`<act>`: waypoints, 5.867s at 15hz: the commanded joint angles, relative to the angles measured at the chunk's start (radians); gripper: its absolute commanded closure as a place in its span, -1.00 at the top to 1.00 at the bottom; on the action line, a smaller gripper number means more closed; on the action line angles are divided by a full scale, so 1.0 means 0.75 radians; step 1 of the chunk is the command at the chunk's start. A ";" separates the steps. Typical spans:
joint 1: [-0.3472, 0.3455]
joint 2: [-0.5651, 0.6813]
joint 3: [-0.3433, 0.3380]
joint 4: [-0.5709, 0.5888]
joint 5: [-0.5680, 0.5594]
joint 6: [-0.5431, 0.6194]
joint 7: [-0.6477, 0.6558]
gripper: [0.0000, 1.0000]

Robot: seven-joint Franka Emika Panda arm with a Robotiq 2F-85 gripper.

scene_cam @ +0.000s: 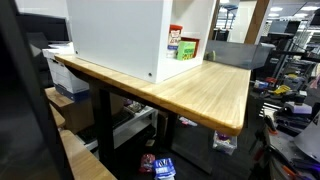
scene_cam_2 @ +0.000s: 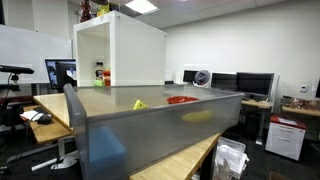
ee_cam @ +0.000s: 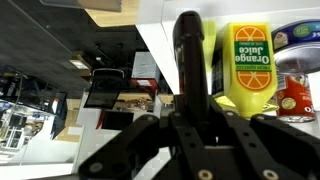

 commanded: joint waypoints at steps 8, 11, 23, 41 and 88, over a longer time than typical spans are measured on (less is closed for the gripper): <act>0.102 0.112 -0.073 0.149 0.012 -0.027 -0.093 -0.88; 0.113 0.110 -0.071 0.167 0.018 -0.045 -0.084 -0.88; 0.176 0.119 -0.082 0.227 0.092 -0.194 -0.092 -0.88; 0.174 0.128 -0.084 0.262 0.110 -0.270 -0.065 -0.88; 0.132 0.170 -0.102 0.260 0.119 -0.194 -0.030 -0.88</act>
